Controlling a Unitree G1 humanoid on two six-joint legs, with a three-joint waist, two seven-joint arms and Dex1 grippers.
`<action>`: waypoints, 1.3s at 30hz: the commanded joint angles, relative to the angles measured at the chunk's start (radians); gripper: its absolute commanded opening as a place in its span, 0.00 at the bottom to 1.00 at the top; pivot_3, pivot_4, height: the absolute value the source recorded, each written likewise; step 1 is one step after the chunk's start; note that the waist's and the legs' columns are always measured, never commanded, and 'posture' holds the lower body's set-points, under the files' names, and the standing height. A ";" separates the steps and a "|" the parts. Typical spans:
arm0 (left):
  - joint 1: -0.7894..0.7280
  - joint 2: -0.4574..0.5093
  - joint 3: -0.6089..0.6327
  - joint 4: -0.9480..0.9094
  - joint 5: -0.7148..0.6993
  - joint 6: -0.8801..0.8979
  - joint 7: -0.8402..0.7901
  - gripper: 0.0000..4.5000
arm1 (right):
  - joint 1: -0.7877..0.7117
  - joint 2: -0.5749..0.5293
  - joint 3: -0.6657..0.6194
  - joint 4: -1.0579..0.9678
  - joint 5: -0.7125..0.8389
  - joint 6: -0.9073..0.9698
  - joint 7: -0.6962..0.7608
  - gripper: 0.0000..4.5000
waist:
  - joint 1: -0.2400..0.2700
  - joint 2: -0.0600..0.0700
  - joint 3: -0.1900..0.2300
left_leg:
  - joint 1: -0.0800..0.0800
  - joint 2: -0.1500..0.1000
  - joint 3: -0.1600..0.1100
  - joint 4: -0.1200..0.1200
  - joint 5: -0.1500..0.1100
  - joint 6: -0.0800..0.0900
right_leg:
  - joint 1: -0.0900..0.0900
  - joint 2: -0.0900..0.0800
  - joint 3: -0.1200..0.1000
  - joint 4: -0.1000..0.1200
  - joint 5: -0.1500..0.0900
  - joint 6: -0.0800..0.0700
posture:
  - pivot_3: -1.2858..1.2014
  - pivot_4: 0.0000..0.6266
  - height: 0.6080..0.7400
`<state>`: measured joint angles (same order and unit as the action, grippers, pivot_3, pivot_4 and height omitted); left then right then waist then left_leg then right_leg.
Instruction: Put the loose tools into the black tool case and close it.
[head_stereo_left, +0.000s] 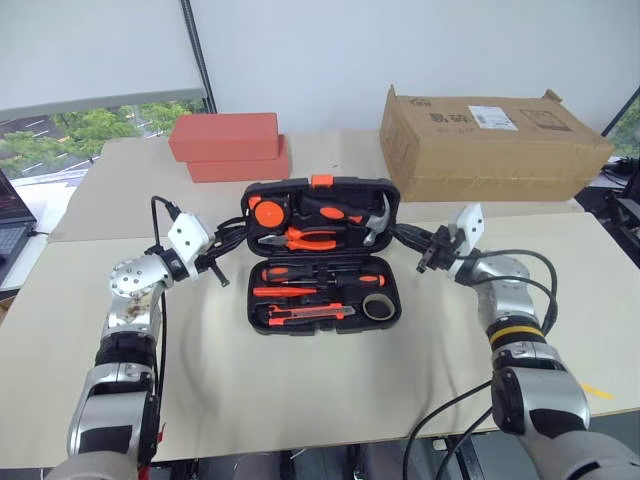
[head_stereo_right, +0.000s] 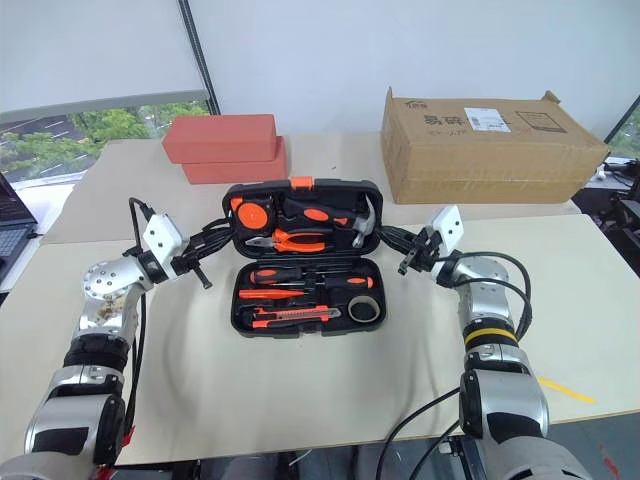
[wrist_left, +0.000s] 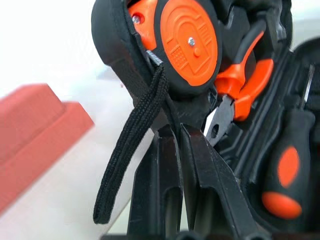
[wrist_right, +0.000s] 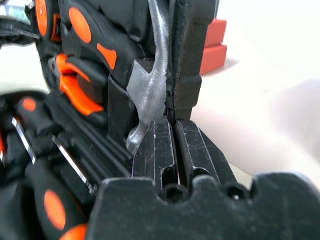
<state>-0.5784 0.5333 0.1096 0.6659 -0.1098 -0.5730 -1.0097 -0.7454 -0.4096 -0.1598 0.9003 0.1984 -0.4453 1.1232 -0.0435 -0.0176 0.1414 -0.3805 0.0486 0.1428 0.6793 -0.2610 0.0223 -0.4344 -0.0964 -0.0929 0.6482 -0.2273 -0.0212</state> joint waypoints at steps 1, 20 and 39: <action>0.048 0.044 -0.067 0.002 0.060 -0.152 -0.030 0.01 | 0.031 -0.037 0.054 -0.041 -0.043 -0.164 0.051 0.00 | 0.000 0.000 0.000 | 0.002 0.000 0.000 0.000 0.000 0.000 | 0.002 0.000 0.000 0.000 0.000 0.000 | 0.52 0.24 0.78; 0.055 0.153 -0.055 0.030 -0.063 -0.152 0.033 0.86 | 0.512 -0.407 0.255 -0.873 0.079 0.530 0.269 0.75 | 0.029 0.000 0.000 | 0.009 0.000 -0.003 0.001 -0.009 0.014 | 0.010 -0.011 -0.005 -0.001 -0.002 0.003 | 0.52 0.24 0.78; -0.241 -0.168 -0.151 -0.158 -0.101 0.366 0.097 0.86 | 0.152 -0.066 0.186 -0.593 -0.031 0.693 -0.345 0.75 | 0.028 -0.002 0.001 | 0.005 0.001 -0.002 0.000 -0.002 0.002 | 0.008 0.002 -0.003 -0.005 -0.001 0.001 | 0.52 0.24 0.78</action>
<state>-0.8238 0.3704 -0.0070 0.5523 -0.2222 -0.2124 -0.8762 -0.5803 -0.4775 0.0502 0.3281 0.1688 0.2637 0.7933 -0.0151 -0.0198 0.1423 -0.3768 0.0491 0.1404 0.6790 -0.2626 0.0246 -0.4260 -0.0944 -0.0962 0.6424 -0.2281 -0.0202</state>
